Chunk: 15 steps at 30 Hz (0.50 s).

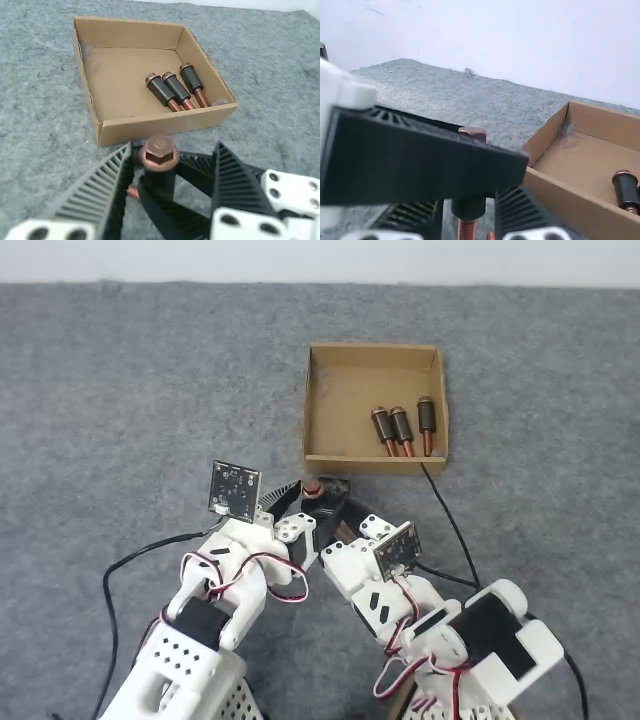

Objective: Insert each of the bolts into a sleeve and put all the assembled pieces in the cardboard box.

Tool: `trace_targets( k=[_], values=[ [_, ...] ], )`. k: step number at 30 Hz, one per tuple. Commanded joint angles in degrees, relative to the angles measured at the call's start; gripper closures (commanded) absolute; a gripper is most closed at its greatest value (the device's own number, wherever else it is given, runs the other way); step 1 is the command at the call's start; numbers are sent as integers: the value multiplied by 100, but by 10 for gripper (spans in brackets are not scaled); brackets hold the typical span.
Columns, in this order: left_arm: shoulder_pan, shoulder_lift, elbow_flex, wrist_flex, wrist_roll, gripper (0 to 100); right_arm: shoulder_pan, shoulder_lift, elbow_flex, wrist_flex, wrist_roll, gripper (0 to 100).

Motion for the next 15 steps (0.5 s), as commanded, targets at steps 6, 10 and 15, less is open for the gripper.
trace_targets(
  k=[6, 10, 15],
  values=[
    [-26, -9, -1235, 879, 97, 761, 145, -92, 97, -145, 88, 991],
    [-387, -9, -1525, 1398, 97, 761, 145, -92, 114, -145, 88, 991],
    [-1204, -9, -1534, 1407, 97, 765, 145, -84, 114, -145, 88, 991]
  ],
)
